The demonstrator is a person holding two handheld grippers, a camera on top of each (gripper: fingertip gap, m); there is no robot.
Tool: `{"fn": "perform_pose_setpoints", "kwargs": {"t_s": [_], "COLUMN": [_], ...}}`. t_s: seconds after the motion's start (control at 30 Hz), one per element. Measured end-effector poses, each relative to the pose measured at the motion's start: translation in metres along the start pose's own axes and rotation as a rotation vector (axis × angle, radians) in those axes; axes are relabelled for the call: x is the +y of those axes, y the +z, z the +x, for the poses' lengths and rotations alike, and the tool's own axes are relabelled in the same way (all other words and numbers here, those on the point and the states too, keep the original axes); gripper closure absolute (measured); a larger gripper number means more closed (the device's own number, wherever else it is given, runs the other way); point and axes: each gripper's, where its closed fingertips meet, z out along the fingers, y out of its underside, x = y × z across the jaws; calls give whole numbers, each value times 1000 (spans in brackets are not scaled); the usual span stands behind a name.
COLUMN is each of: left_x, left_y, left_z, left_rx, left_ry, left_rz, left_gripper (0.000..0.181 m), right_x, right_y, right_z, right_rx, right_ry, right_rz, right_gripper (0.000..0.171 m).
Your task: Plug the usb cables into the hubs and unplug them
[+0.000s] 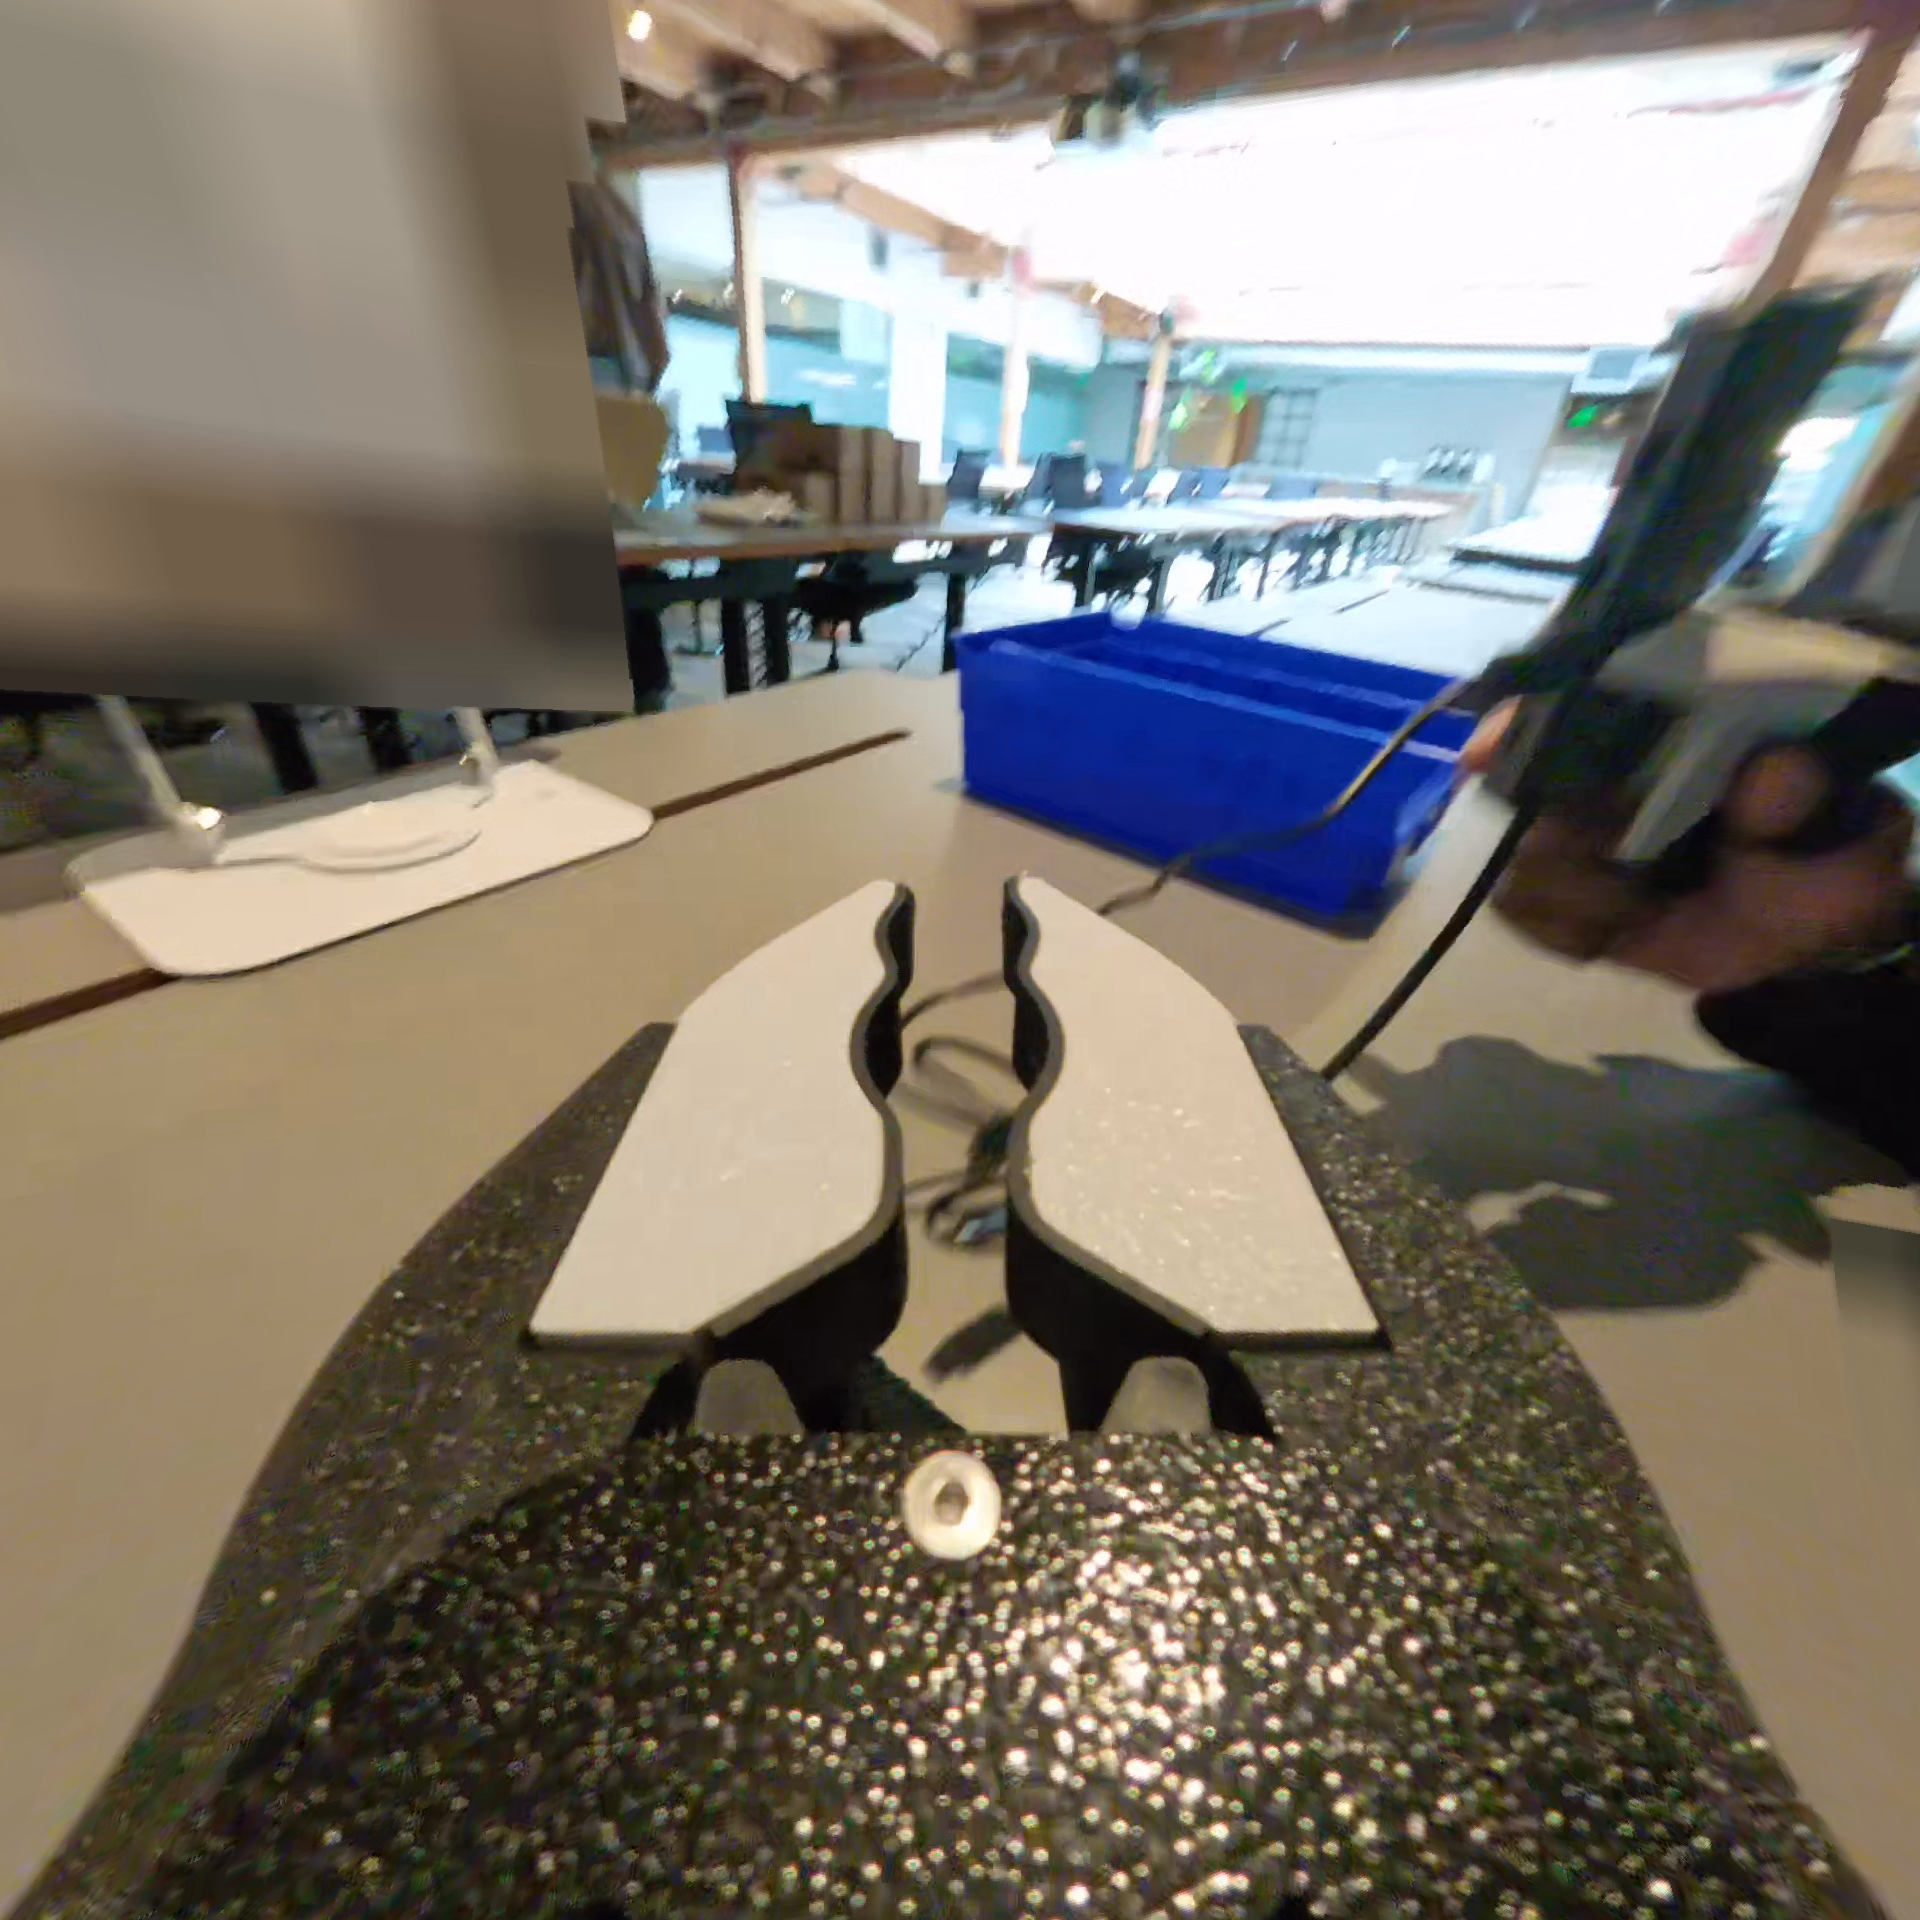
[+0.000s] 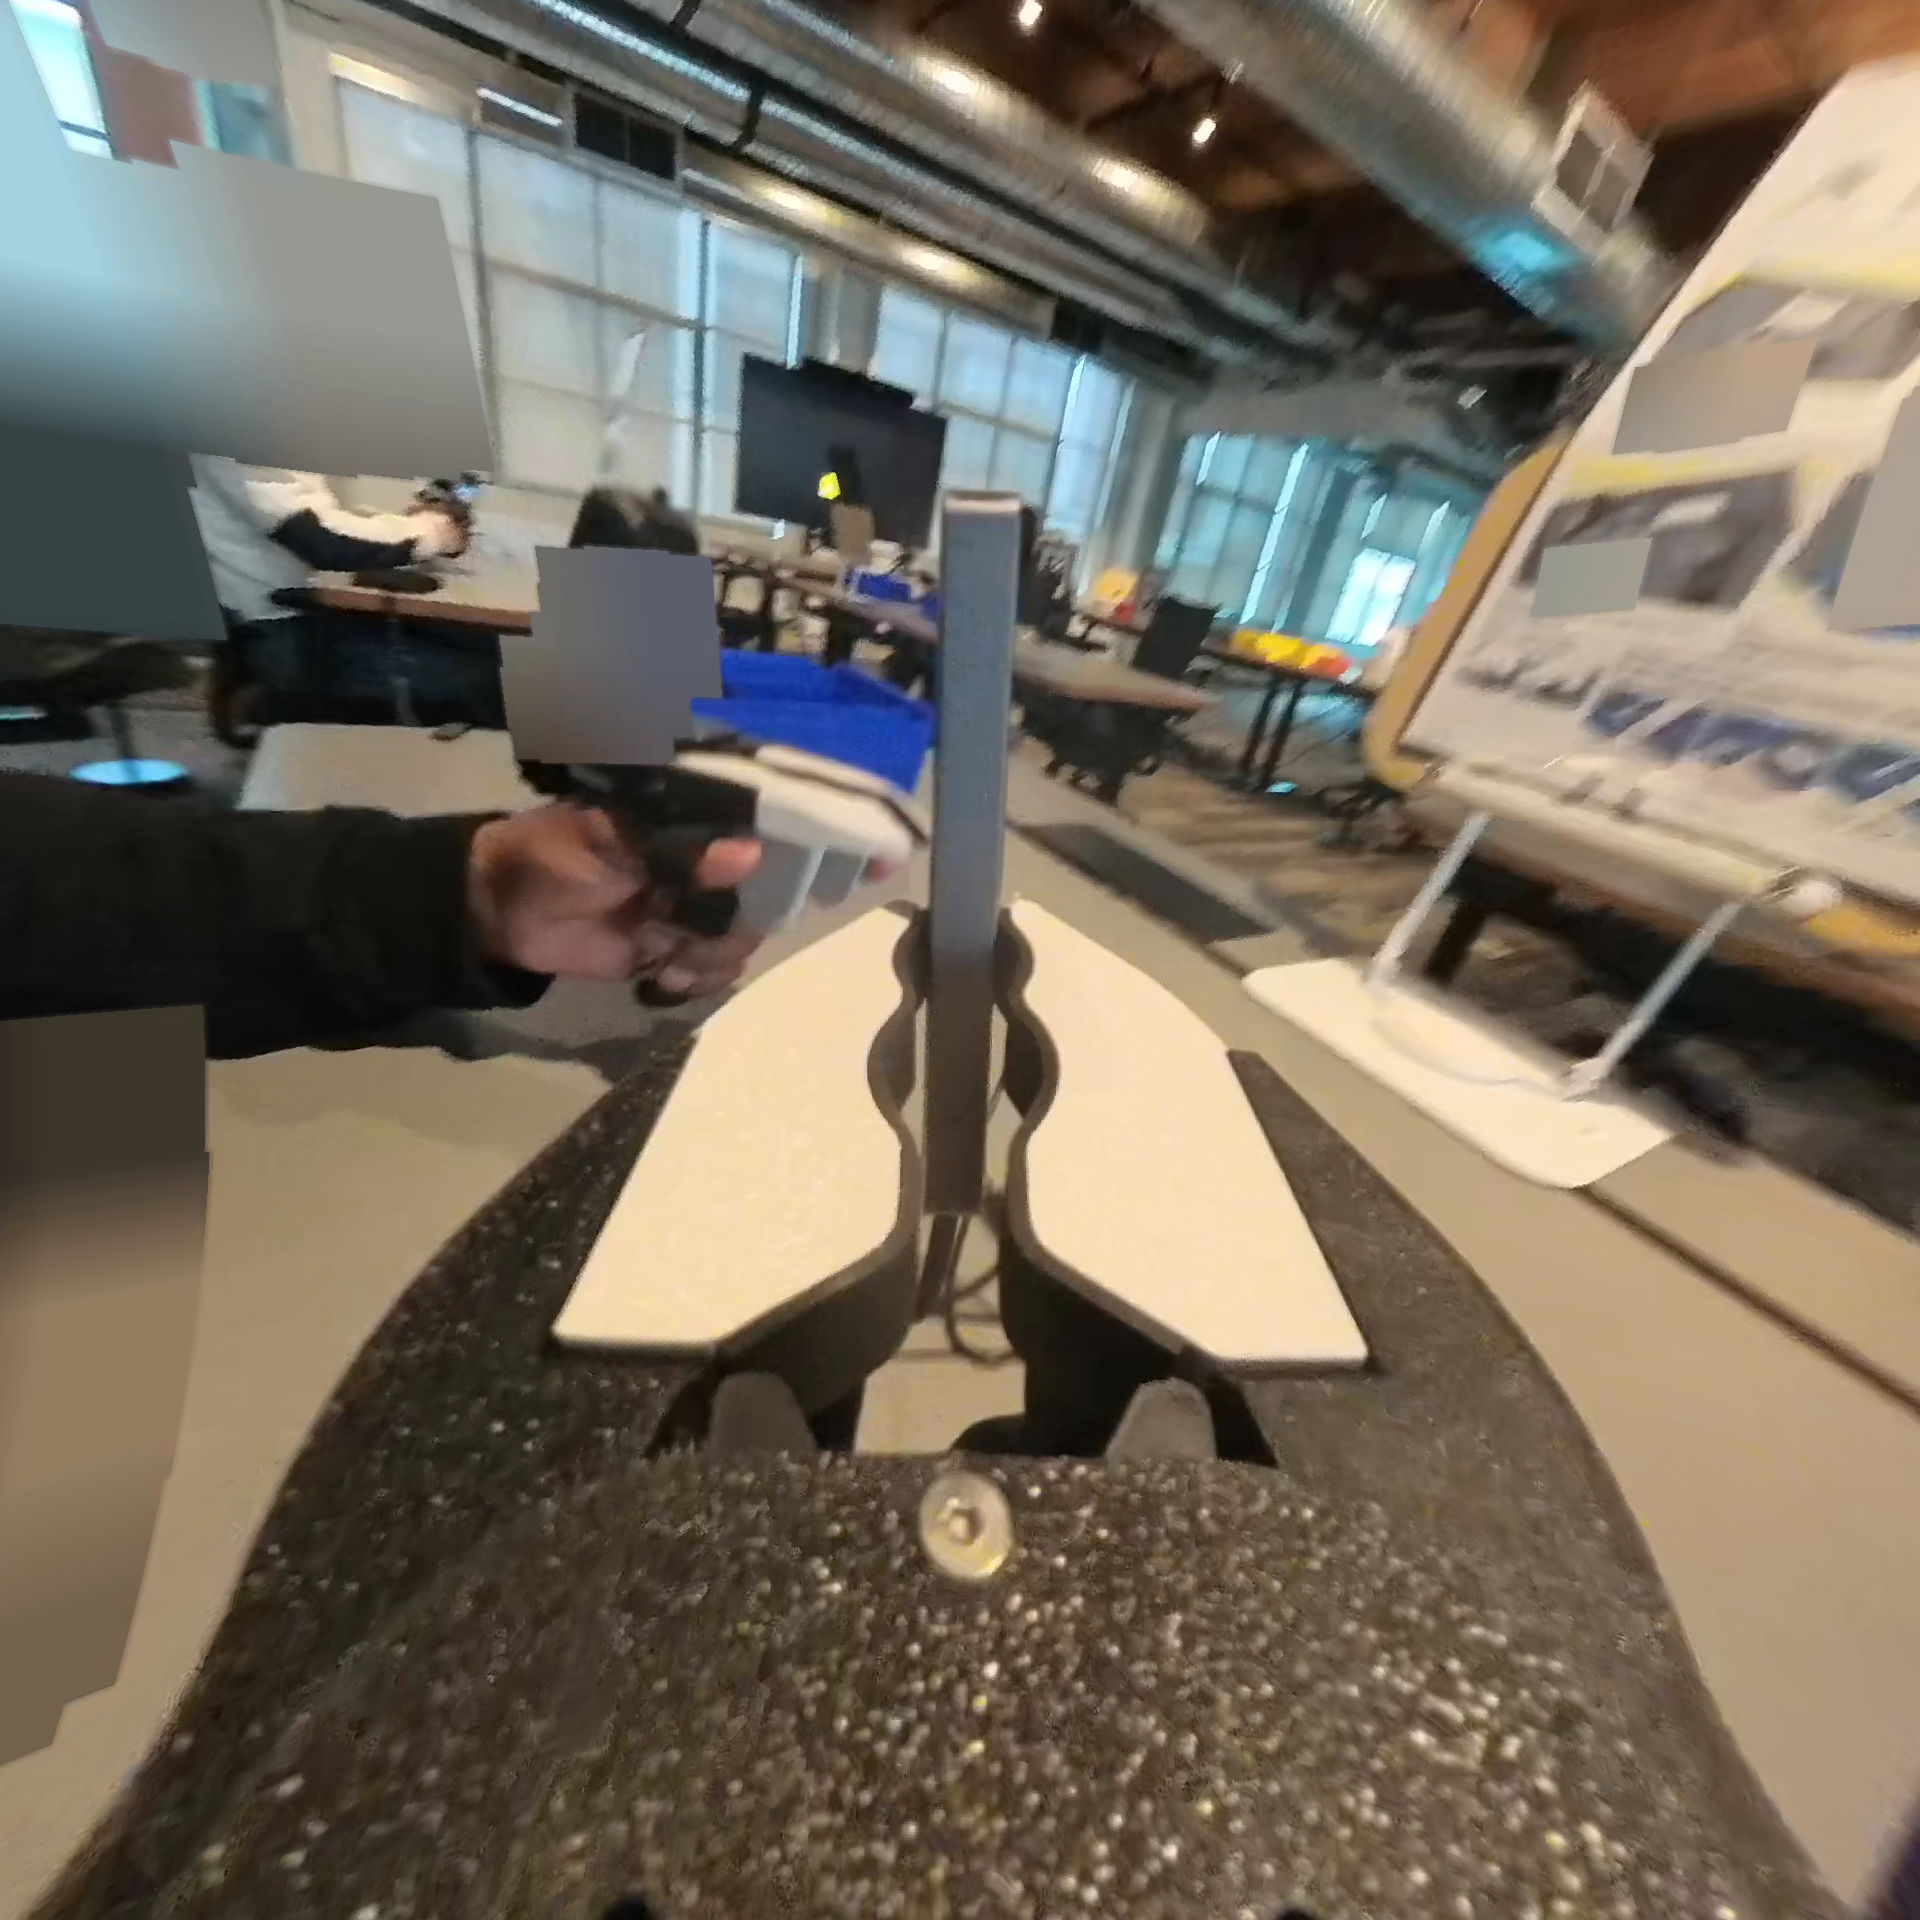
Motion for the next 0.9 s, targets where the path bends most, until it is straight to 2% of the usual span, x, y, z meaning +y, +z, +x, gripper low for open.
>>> {"fn": "perform_pose_setpoints", "kwargs": {"t_s": [0.13,0.27,0.43,0.6,0.7,0.77,0.9], "left_x": [32,58,72,75,76,76,76], "left_y": [5,11,17,18,19,19,18], "left_z": [-16,-14,-3,0,-1,-2,-1], "left_rx": [-81,-96,-77,-80,-87,-90,-89], "left_ry": [44,108,188,230,229,232,245], "left_rz": [-166,-292,-357,-374,-380,-381,-384], "left_gripper": [167,167,168,168,168,168,168], "right_x": [-56,-131,-219,-277,-300,-301,-259], "right_y": [-21,-48,-97,-143,-157,-158,-148], "right_z": [36,75,117,143,155,168,200], "right_rx": [122,258,473,640,696,738,762], "right_ry": [-133,-289,-502,-630,-663,-697,-690], "right_rz": [72,123,156,203,217,175,28], "right_gripper": [160,160,160,160,160,160,160]}}
